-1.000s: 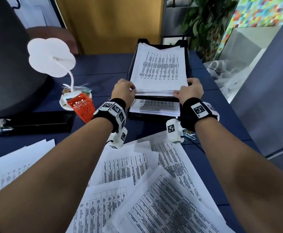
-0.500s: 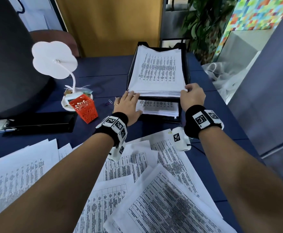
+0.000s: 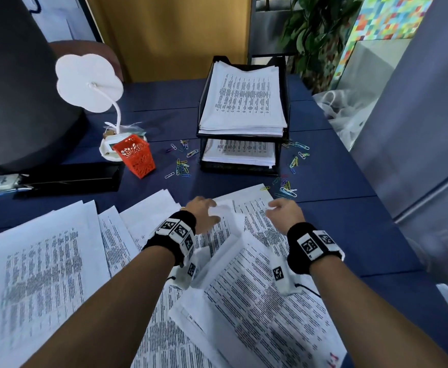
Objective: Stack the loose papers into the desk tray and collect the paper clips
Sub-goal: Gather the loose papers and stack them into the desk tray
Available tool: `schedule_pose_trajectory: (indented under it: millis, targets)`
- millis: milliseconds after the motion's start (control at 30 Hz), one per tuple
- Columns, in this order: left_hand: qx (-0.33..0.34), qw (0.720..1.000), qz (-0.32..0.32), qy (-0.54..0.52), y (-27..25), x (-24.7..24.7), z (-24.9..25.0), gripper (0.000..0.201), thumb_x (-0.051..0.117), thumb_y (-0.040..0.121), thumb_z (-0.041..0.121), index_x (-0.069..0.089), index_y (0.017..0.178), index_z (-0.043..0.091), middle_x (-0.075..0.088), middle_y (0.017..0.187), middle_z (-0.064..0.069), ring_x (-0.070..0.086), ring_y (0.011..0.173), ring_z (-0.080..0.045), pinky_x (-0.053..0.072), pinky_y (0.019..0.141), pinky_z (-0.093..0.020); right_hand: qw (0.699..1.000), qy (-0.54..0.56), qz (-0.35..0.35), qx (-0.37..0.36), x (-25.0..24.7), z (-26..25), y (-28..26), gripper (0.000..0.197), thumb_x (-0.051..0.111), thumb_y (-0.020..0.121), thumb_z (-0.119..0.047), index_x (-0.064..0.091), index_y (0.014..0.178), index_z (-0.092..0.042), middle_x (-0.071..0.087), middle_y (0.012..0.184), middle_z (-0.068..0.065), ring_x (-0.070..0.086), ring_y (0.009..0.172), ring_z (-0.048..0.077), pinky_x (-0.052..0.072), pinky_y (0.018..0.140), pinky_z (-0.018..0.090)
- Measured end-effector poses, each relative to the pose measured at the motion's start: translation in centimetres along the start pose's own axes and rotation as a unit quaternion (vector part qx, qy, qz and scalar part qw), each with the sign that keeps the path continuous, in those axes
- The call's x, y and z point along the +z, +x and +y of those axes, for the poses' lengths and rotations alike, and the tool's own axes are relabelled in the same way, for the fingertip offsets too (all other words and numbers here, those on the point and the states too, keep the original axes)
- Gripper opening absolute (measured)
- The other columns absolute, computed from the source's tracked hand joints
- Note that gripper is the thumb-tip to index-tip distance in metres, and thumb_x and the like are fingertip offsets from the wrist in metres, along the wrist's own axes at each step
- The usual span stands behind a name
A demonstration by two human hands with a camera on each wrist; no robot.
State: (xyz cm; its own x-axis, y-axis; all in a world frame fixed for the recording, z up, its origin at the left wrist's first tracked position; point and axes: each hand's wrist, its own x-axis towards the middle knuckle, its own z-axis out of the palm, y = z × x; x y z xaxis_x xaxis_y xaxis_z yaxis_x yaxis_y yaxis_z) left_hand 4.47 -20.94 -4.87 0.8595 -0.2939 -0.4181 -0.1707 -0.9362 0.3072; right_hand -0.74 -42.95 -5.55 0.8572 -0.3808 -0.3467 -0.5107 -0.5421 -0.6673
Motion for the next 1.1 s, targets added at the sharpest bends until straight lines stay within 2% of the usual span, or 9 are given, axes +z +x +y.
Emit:
schedule_pose_trajectory:
  millis: [200, 333, 400, 500, 567, 667, 833, 967, 1100]
  targets:
    - [-0.023, 0.998, -0.054, -0.01, -3.1, 1.9, 0.2, 0.042, 0.054, 0.091, 0.039, 0.056, 0.126, 0.016, 0.055, 0.13, -0.008, 0.052, 0.117, -0.025, 0.042, 0.096, -0.031, 0.989, -0.102, -0.111, -0.001, 0.1, 2.0, -3.4, 0.032, 0.063, 0.086, -0.014, 0.064, 0.112, 0.004, 0.062, 0.119, 0.016, 0.058, 0.11, 0.029, 0.048, 0.096, 0.036]
    - [-0.012, 0.993, -0.111, 0.029, -4.9, 2.8, 1.0, 0.04, 0.048, 0.094, 0.041, 0.068, 0.107, 0.009, 0.067, 0.112, -0.008, 0.061, 0.095, -0.021, 0.05, 0.085, -0.03, 0.989, -0.077, -0.129, 0.006, 0.3, 3.2, -4.4, 0.041, 0.071, 0.081, -0.014, 0.063, 0.121, -0.008, 0.063, 0.123, 0.01, 0.06, 0.107, 0.021, 0.048, 0.098, 0.03]
    - [-0.014, 0.993, -0.115, 0.02, -5.5, 3.6, 1.3, 0.043, 0.053, 0.091, 0.044, 0.066, 0.109, 0.008, 0.068, 0.11, -0.007, 0.062, 0.094, -0.021, 0.047, 0.079, -0.028, 0.989, -0.055, -0.134, 0.007, 0.4, 3.5, -4.8, 0.045, 0.072, 0.08, -0.011, 0.061, 0.124, -0.011, 0.062, 0.125, 0.007, 0.06, 0.112, 0.021, 0.047, 0.1, 0.031]
    - [-0.018, 0.995, -0.094, 0.01, -6.3, 4.3, 1.7, 0.047, 0.067, 0.082, 0.041, 0.06, 0.117, 0.011, 0.063, 0.113, -0.005, 0.06, 0.1, -0.023, 0.048, 0.082, -0.029, 0.99, -0.035, -0.14, 0.002, 0.4, 3.7, -5.4, 0.046, 0.071, 0.081, -0.008, 0.06, 0.125, -0.01, 0.062, 0.123, 0.008, 0.061, 0.105, 0.018, 0.049, 0.096, 0.028]
    - [-0.013, 0.997, -0.07, 0.023, -6.6, 4.7, 1.9, 0.04, 0.071, 0.077, 0.037, 0.062, 0.11, 0.016, 0.064, 0.107, -0.003, 0.06, 0.096, -0.021, 0.051, 0.082, -0.031, 0.99, -0.026, -0.141, -0.005, 0.3, 4.0, -5.7, 0.047, 0.071, 0.081, -0.008, 0.059, 0.126, -0.011, 0.063, 0.12, 0.008, 0.06, 0.096, 0.015, 0.051, 0.085, 0.023]
    - [-0.014, 0.998, -0.039, -0.041, -6.8, 5.4, 1.9, 0.022, 0.067, 0.079, 0.031, 0.062, 0.098, 0.021, 0.065, 0.098, 0.001, 0.06, 0.094, -0.02, 0.052, 0.087, -0.035, 0.989, 0.002, -0.147, -0.008, 0.2, 4.3, -5.9, 0.049, 0.074, 0.079, -0.011, 0.059, 0.125, -0.01, 0.064, 0.12, 0.007, 0.061, 0.103, 0.018, 0.049, 0.094, 0.029]
    - [0.015, 0.977, 0.035, -0.212, -7.6, 4.8, 1.2, 0.018, 0.07, 0.082, 0.026, 0.053, 0.078, 0.021, 0.055, 0.076, 0.007, 0.05, 0.073, -0.013, 0.039, 0.059, -0.021, 0.983, 0.036, -0.182, 0.0, -0.4, 4.0, -6.4, 0.018, 0.068, 0.086, -0.019, 0.066, 0.104, -0.014, 0.07, 0.105, 0.003, 0.065, 0.098, 0.021, 0.047, 0.089, 0.03]
    - [-0.002, 0.973, 0.064, -0.222, -8.0, 3.8, -0.6, 0.008, 0.054, 0.093, 0.021, 0.06, 0.095, 0.018, 0.067, 0.103, -0.004, 0.057, 0.087, -0.016, 0.046, 0.078, -0.026, 0.977, 0.038, -0.209, -0.004, -0.2, 3.6, -6.3, 0.037, 0.058, 0.093, -0.019, 0.054, 0.128, -0.008, 0.062, 0.125, 0.006, 0.057, 0.114, 0.021, 0.042, 0.103, 0.035]
    - [-0.079, 0.993, -0.01, -0.09, -8.3, 2.7, -4.4, 0.037, 0.053, 0.088, 0.009, 0.057, 0.124, 0.015, 0.059, 0.128, -0.006, 0.055, 0.115, -0.024, 0.045, 0.098, -0.031, 0.979, 0.03, -0.201, 0.006, 0.3, 3.0, -5.9, 0.036, 0.054, 0.094, -0.017, 0.053, 0.128, -0.007, 0.059, 0.129, 0.01, 0.054, 0.12, 0.027, 0.039, 0.107, 0.04]
